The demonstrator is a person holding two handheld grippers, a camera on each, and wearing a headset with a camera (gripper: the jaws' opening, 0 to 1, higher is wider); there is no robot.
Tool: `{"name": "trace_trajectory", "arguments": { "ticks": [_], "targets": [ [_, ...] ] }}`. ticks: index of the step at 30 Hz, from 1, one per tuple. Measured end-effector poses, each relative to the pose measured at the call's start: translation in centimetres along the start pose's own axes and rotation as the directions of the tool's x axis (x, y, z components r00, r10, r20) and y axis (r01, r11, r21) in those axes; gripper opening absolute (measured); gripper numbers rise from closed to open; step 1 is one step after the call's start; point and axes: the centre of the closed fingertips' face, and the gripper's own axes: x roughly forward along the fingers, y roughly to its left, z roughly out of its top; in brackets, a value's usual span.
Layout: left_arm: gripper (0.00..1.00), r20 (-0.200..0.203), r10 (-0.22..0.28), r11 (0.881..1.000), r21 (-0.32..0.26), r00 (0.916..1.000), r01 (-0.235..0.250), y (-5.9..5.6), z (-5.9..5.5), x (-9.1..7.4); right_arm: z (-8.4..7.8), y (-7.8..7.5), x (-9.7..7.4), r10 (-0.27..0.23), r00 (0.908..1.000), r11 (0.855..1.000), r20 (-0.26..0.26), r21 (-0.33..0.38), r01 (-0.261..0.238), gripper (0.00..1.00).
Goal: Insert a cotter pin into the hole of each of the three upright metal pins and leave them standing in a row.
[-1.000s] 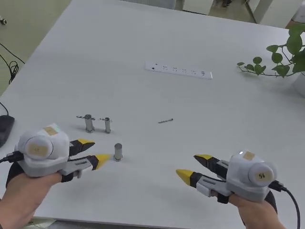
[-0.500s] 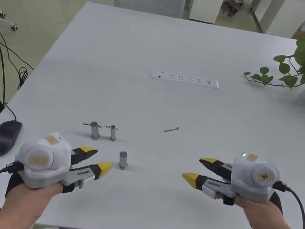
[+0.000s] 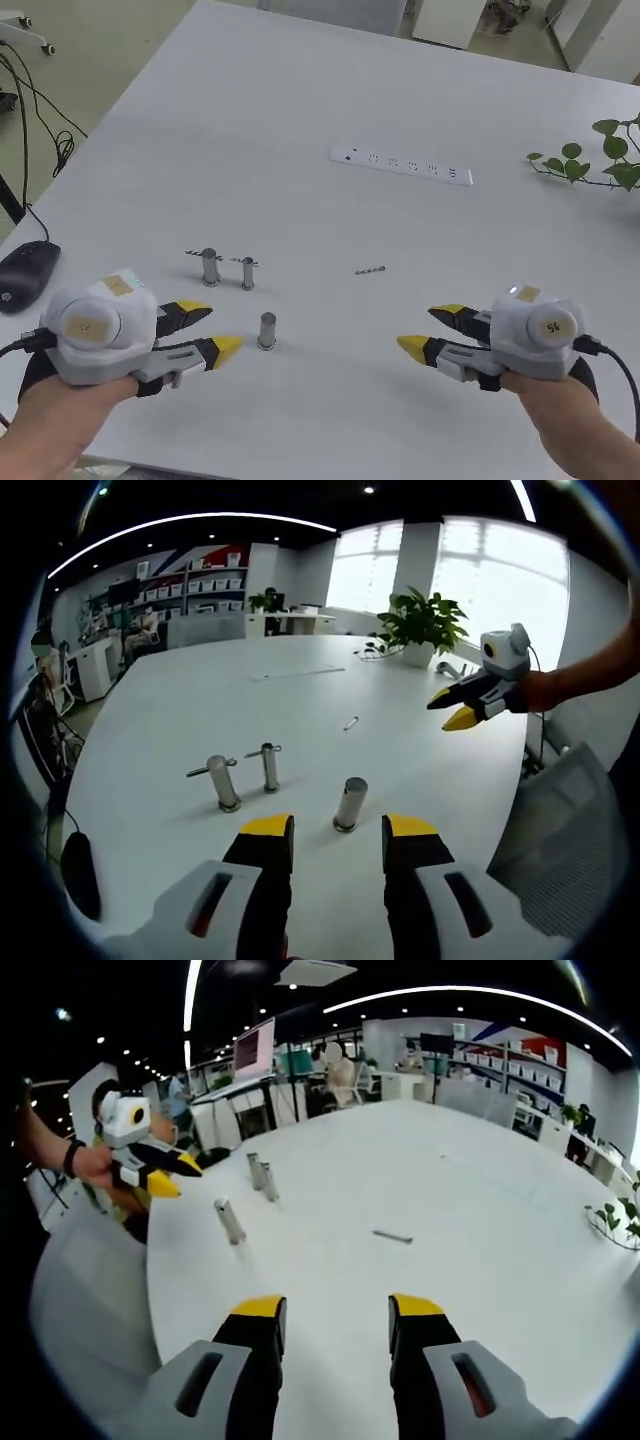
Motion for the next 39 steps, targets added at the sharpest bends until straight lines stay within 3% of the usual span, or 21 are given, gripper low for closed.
{"name": "trace_trajectory", "arguments": {
  "ticks": [11, 17, 26, 35, 39],
  "targets": [
    [0.35, 0.008, 0.004, 1.000, -0.016, 1.0000, -0.004, 0.3, 0.0, -0.2, 1.5, -2.1, 1.3, 0.019, 0.9995, 0.998, -0.027, -0.054, -0.020, 0.42],
    [0.36, 0.011, 0.002, 1.000, -0.028, 0.9999, -0.002, 0.3, 0.0, -0.2, 2.1, -3.2, 2.8, 0.044, 0.9962, 0.992, -0.075, -0.114, -0.053, 0.42],
    [0.39, 0.018, -0.005, 0.999, -0.042, 0.9998, 0.006, -0.5, 0.3, -0.8, 3.6, -3.6, 4.9, 0.083, 0.9921, 0.988, -0.095, -0.122, -0.094, 0.42],
    [0.39, 0.021, 0.006, 0.999, -0.046, 0.9998, -0.005, -0.4, 0.3, -1.4, 3.6, -3.9, 6.6, 0.111, 0.9817, 0.976, -0.155, -0.168, -0.137, 0.40],
    [0.39, 0.026, 0.010, 0.999, -0.054, 0.9996, -0.008, -0.2, 0.3, -1.6, 3.5, -4.2, 7.3, 0.113, 0.9730, 0.960, -0.202, -0.230, -0.159, 0.37]
  ]
}}
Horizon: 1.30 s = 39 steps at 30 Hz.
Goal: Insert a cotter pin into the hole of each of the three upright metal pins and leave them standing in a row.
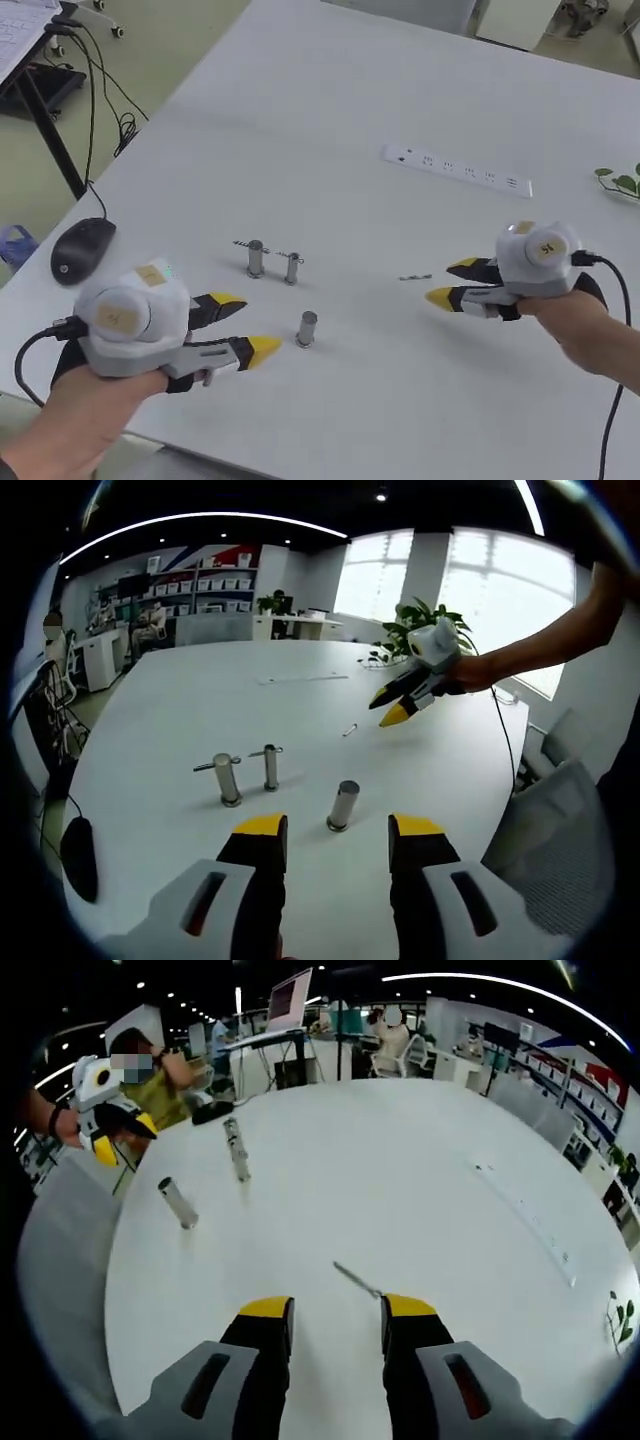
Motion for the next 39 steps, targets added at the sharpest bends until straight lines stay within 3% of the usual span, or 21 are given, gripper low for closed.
{"name": "trace_trajectory", "arguments": {
  "ticks": [7, 22, 28, 36, 39],
  "targets": [
    [0.41, 0.006, 0.008, 1.000, -0.006, 1.0000, -0.008, 0.3, 0.2, -0.2, -0.1, -0.4, 1.1, 0.031, 0.9984, 0.998, -0.047, -0.054, -0.033, 0.34],
    [0.41, 0.008, 0.024, 1.000, -0.019, 0.9997, -0.024, 0.7, 0.1, -0.9, -0.7, -1.2, 3.3, 0.071, 0.9859, 0.979, -0.152, -0.180, -0.098, 0.27],
    [0.40, 0.007, 0.029, 0.999, -0.024, 0.9996, -0.028, 0.8, 0.1, -1.1, -0.6, -1.4, 3.8, 0.084, 0.9827, 0.975, -0.166, -0.190, -0.115, 0.25],
    [0.40, 0.004, 0.027, 0.999, -0.028, 0.9996, -0.027, 0.8, 0.1, -1.0, -1.6, -1.4, 4.4, 0.108, 0.9710, 0.971, -0.213, -0.188, -0.149, 0.22],
    [0.40, 0.004, 0.028, 0.999, -0.030, 0.9996, -0.027, 0.9, 0.1, -1.0, -1.6, -1.4, 4.3, 0.112, 0.9718, 0.972, -0.207, -0.180, -0.151, 0.20]
  ]
}}
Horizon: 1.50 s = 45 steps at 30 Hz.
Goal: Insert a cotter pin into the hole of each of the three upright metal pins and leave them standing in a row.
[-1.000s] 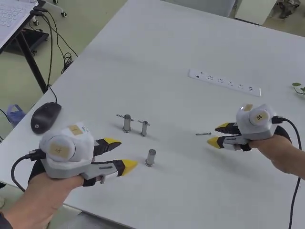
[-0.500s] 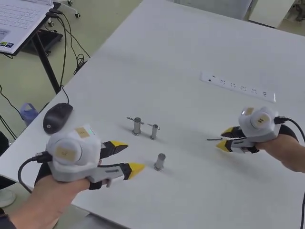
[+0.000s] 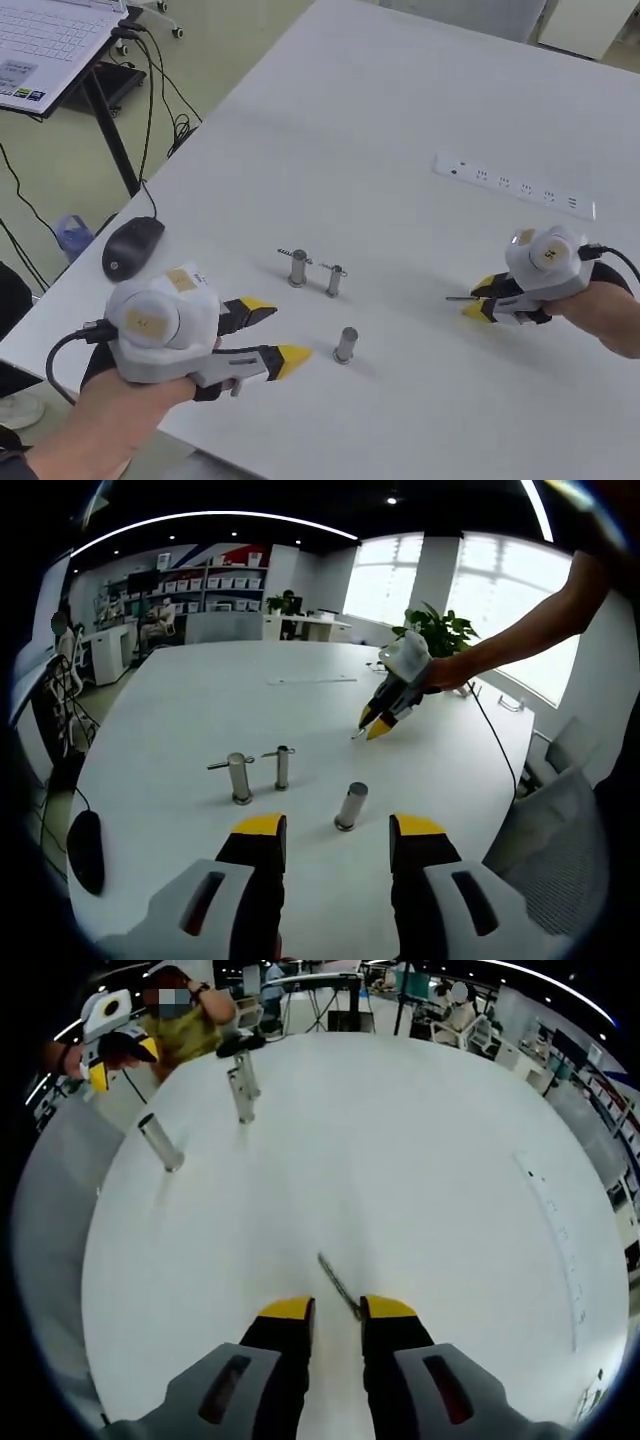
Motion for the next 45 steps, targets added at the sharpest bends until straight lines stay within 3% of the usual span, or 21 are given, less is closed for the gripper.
{"name": "trace_trajectory", "arguments": {
  "ticks": [6, 13, 20, 28, 31, 36, 40, 45],
  "targets": [
    [0.40, -0.002, -0.002, 1.000, -0.001, 1.0000, 0.002, 0.0, 0.0, 0.2, -0.2, 0.6, 0.0, 0.025, 0.9997, 1.000, -0.007, 0.004, -0.025, 0.14],
    [0.40, -0.002, -0.008, 1.000, 0.002, 1.0000, 0.008, -0.2, 0.1, 0.2, -0.1, 0.7, -0.1, 0.050, 0.9986, 0.998, -0.015, 0.029, -0.049, 0.15],
    [0.39, -0.002, -0.012, 1.000, 0.003, 0.9999, 0.012, -0.3, 0.2, 0.1, -0.1, 0.8, 0.1, 0.053, 0.9946, 0.995, -0.089, -0.079, -0.060, 0.12],
    [0.39, 0.006, -0.020, 1.000, 0.004, 0.9998, 0.020, -0.7, 0.5, 0.5, -0.3, 0.5, 0.1, 0.021, 0.9908, 0.991, -0.134, -0.125, -0.038, 0.05],
    [0.38, 0.013, -0.025, 1.000, 0.003, 0.9996, 0.025, -0.9, 0.6, 0.7, -0.3, 0.5, 0.1, 0.019, 0.9909, 0.996, -0.134, -0.089, -0.031, 0.05],
    [0.38, 0.022, -0.033, 0.999, 0.013, 0.9992, 0.033, -1.3, 1.4, 1.1, -0.4, 0.3, 0.2, -0.003, 0.9901, 0.996, -0.141, -0.091, -0.010, 0.03],
    [0.38, 0.031, -0.030, 0.999, 0.013, 0.9991, 0.030, -1.1, 1.8, 1.1, -0.3, 0.5, 0.1, -0.031, 0.9908, 0.995, -0.132, -0.099, 0.018, 0.02],
    [0.38, 0.034, -0.027, 0.999, 0.021, 0.9991, 0.027, -0.8, 2.2, 1.1, -0.3, 0.9, 0.0, -0.030, 0.9915, 0.994, -0.126, -0.106, 0.016, 0.02]
  ]
}}
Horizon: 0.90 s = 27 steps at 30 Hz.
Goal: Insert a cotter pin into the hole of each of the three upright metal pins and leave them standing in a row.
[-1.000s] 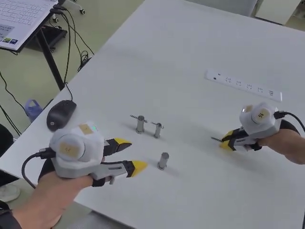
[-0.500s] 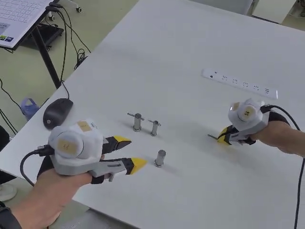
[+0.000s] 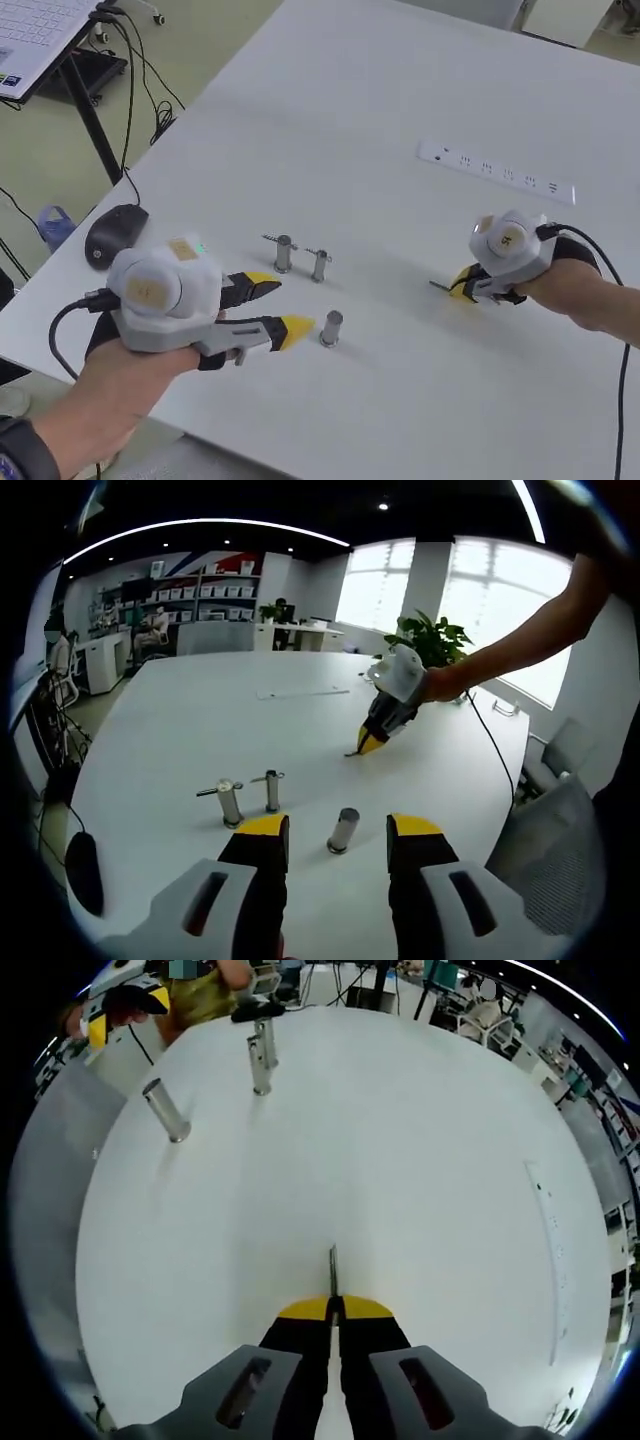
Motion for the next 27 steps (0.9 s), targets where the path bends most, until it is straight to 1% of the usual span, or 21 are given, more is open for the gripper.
{"name": "trace_trajectory", "arguments": {
  "ticks": [4, 10, 21, 27],
  "targets": [
    [0.38, -0.001, -0.001, 1.000, 0.006, 1.0000, 0.001, 0.1, 0.1, 0.1, 0.1, 0.0, -0.1, -0.006, 0.9999, 1.000, 0.012, 0.013, 0.006, 0.02],
    [0.38, 0.000, -0.008, 1.000, 0.016, 1.0000, 0.008, -0.1, 0.5, 0.4, 0.1, 0.2, -0.4, -0.008, 0.9998, 1.000, 0.018, 0.002, 0.008, 0.02],
    [0.37, 0.007, -0.037, 0.999, 0.038, 0.9993, 0.036, -0.5, 2.3, 2.0, 0.4, 0.8, -0.7, -0.020, 0.9991, 1.000, 0.038, -0.013, 0.021, 0.02],
    [0.37, 0.012, -0.055, 0.998, 0.043, 0.9984, 0.055, -1.2, 3.4, 3.0, 0.4, 0.9, -0.8, -0.027, 0.9986, 0.999, 0.045, -0.022, 0.028, 0.02]
  ]
}}
